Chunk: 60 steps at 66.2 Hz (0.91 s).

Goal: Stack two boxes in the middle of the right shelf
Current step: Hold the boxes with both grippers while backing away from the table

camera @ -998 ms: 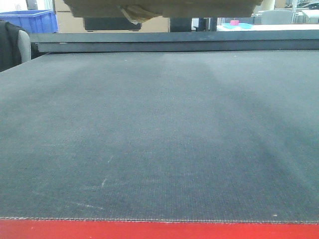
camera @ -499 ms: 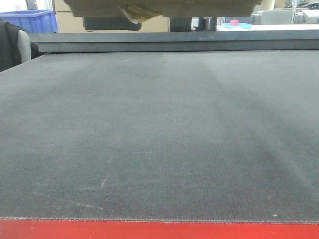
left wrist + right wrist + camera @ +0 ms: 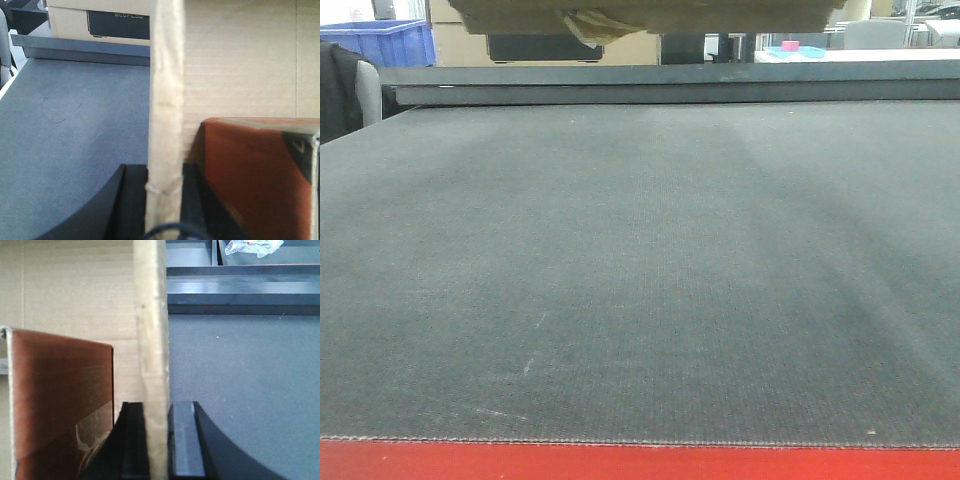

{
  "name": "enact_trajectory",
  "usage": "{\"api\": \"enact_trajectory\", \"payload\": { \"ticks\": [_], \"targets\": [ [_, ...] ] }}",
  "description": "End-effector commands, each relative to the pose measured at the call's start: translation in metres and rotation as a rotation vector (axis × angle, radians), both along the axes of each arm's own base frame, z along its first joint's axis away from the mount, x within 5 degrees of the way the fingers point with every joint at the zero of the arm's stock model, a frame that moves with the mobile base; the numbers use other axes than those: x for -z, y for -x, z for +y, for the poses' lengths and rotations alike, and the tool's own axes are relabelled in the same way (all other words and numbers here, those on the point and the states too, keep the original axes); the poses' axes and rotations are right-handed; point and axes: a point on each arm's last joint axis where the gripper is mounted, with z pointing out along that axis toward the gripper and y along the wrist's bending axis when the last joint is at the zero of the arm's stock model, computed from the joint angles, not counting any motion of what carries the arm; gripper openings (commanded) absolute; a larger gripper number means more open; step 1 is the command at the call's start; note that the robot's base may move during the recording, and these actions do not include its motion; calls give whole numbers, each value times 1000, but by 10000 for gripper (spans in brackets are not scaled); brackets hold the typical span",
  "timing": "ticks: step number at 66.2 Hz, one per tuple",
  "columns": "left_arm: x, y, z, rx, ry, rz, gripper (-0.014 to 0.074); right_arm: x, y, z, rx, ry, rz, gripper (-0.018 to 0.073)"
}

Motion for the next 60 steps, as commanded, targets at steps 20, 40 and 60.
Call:
{"api": "enact_trajectory", "payload": {
  "ticks": [20, 40, 60],
  "targets": [
    [-13, 4, 9, -21, -15, -62, -111, -14, 3, -7, 13, 23, -77, -162],
    [-13, 4, 9, -21, -15, -62, -111, -14, 3, -7, 13, 23, -77, -162],
    [-13, 4, 9, -21, -15, -62, -111, -14, 3, -7, 13, 23, -77, -162]
  ]
}}
